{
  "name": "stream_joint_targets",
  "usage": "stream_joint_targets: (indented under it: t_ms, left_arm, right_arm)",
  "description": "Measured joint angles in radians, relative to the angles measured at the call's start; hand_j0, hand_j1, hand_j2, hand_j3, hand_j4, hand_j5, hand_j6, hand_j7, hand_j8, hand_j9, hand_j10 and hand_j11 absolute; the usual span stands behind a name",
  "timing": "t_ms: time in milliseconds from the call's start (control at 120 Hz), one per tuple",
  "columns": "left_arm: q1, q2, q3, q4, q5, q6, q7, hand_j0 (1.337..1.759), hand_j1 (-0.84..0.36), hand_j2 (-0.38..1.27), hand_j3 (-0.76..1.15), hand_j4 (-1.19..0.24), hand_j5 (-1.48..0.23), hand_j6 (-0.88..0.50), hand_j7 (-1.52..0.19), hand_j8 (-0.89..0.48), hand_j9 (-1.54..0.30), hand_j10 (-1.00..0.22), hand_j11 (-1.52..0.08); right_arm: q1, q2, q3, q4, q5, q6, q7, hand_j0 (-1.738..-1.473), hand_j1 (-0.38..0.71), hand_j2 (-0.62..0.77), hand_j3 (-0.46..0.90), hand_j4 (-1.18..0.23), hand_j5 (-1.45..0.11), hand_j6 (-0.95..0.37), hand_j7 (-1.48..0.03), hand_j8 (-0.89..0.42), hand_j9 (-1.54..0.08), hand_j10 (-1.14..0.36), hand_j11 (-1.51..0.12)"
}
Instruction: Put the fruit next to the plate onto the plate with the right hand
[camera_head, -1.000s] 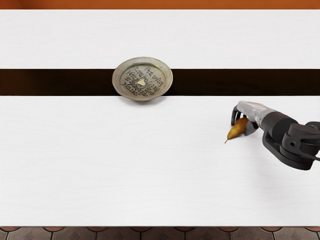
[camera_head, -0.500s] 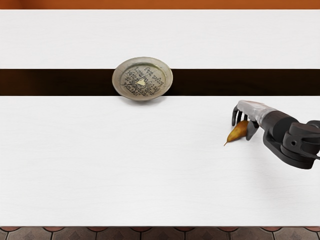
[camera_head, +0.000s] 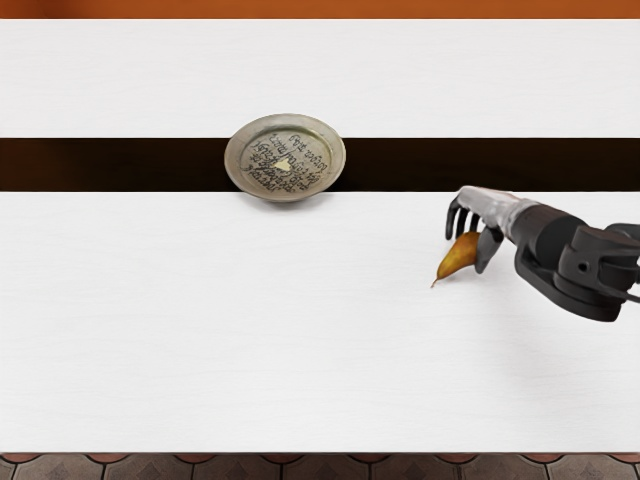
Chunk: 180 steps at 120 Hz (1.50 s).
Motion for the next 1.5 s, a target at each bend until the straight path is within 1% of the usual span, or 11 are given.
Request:
stream_joint_targets:
  t_ms: [58, 150, 333, 517, 683, 1000, 1108, 1158, 1217, 1275, 1500]
  left_arm:
    - [0.0, 0.0, 0.0, 0.0, 0.0, 0.0, 0.0, 1.658, 0.35, 0.0, 0.0, 0.0, 0.0, 0.0, 0.0, 0.0, 0.0, 0.0, 0.0]
    - [0.002, 0.0, -0.001, -0.001, 0.0, 0.0, 0.0, 1.658, 0.35, 0.0, 0.0, 0.0, 0.0, 0.0, 0.0, 0.0, 0.0, 0.0, 0.0]
    - [0.003, 0.0, -0.001, -0.001, 0.0, 0.0, 0.0, 1.658, 0.35, 0.0, 0.0, 0.0, 0.0, 0.0, 0.0, 0.0, 0.0, 0.0, 0.0]
    - [0.003, 0.0, -0.002, -0.001, 0.0, 0.0, 0.0, 1.658, 0.35, 0.0, 0.0, 0.0, 0.0, 0.0, 0.0, 0.0, 0.0, 0.0, 0.0]
    - [0.003, 0.0, -0.002, -0.002, 0.0, 0.0, 0.0, 1.658, 0.35, 0.0, 0.0, 0.0, 0.0, 0.0, 0.0, 0.0, 0.0, 0.0, 0.0]
    - [0.002, 0.0, -0.002, -0.003, 0.0, 0.0, 0.0, 1.658, 0.35, 0.0, 0.0, 0.0, 0.0, 0.0, 0.0, 0.0, 0.0, 0.0, 0.0]
    - [0.0, 0.0, -0.001, -0.002, 0.0, 0.0, 0.0, 1.658, 0.35, 0.0, 0.0, 0.0, 0.0, 0.0, 0.0, 0.0, 0.0, 0.0, 0.0]
    - [0.0, 0.0, -0.001, -0.002, 0.0, 0.0, 0.0, 1.658, 0.35, 0.0, 0.0, 0.0, 0.0, 0.0, 0.0, 0.0, 0.0, 0.0, 0.0]
    - [0.0, 0.0, -0.001, -0.002, 0.0, 0.0, 0.0, 1.658, 0.35, 0.0, 0.0, 0.0, 0.0, 0.0, 0.0, 0.0, 0.0, 0.0, 0.0]
    - [0.0, 0.0, -0.001, -0.002, 0.0, 0.0, 0.0, 1.658, 0.35, 0.0, 0.0, 0.0, 0.0, 0.0, 0.0, 0.0, 0.0, 0.0, 0.0]
    - [-0.006, 0.0, -0.001, -0.002, 0.0, 0.0, 0.0, 1.658, 0.35, 0.0, 0.0, 0.0, 0.0, 0.0, 0.0, 0.0, 0.0, 0.0, 0.0]
  right_arm:
    - [0.001, 0.0, 0.01, 0.004, 0.009, 0.004, 0.0, -1.652, 0.18, 0.31, 0.0, -0.77, -0.99, -0.63, -1.0, -0.6, -1.01, -0.77, -1.01]
    - [0.001, -0.002, 0.033, 0.012, 0.023, 0.02, -0.001, -1.651, 0.15, 0.24, 0.0, -0.77, -1.0, -0.63, -1.0, -0.59, -1.02, -0.76, -1.02]
    - [0.008, 0.002, 0.078, 0.032, 0.066, 0.039, -0.001, -1.651, 0.16, 0.19, 0.0, -0.77, -1.0, -0.59, -1.0, -0.55, -1.03, -0.76, -1.02]
    - [0.061, 0.026, 0.094, 0.038, 0.152, 0.052, 0.0, -1.652, 0.21, 0.19, 0.0, -0.75, -1.03, -0.53, -1.0, -0.48, -1.03, -0.75, -1.03]
    - [0.113, 0.057, 0.096, 0.038, 0.216, 0.055, 0.0, -1.653, 0.24, 0.24, 0.0, -0.76, -1.06, -0.5, -1.02, -0.45, -1.05, -0.77, -1.05]
    - [0.225, 0.118, 0.096, 0.035, 0.346, 0.055, 0.0, -1.653, 0.25, 0.25, 0.0, -0.77, -1.09, -0.48, -1.04, -0.43, -1.08, -0.77, -1.08]
    - [0.263, 0.156, 0.096, 0.016, 0.39, 0.053, 0.0, -1.654, 0.26, 0.25, 0.0, -0.76, -1.1, -0.46, -1.04, -0.43, -1.09, -0.77, -1.09]
    - [0.28, 0.178, 0.095, -0.001, 0.408, 0.052, 0.0, -1.654, 0.26, 0.28, 0.0, -0.77, -1.1, -0.47, -1.04, -0.42, -1.09, -0.77, -1.09]
    - [0.301, 0.2, 0.095, -0.018, 0.429, 0.052, 0.0, -1.655, 0.27, 0.28, 0.0, -0.77, -1.11, -0.45, -1.04, -0.42, -1.1, -0.77, -1.1]
    - [0.317, 0.219, 0.095, -0.033, 0.445, 0.052, 0.001, -1.656, 0.26, 0.29, 0.0, -0.77, -1.11, -0.47, -1.04, -0.43, -1.1, -0.77, -1.1]
    - [0.379, 0.294, 0.095, -0.12, 0.492, 0.056, 0.001, -1.656, 0.25, 0.27, 0.0, -0.77, -1.11, -0.47, -1.04, -0.43, -1.11, -0.76, -1.11]
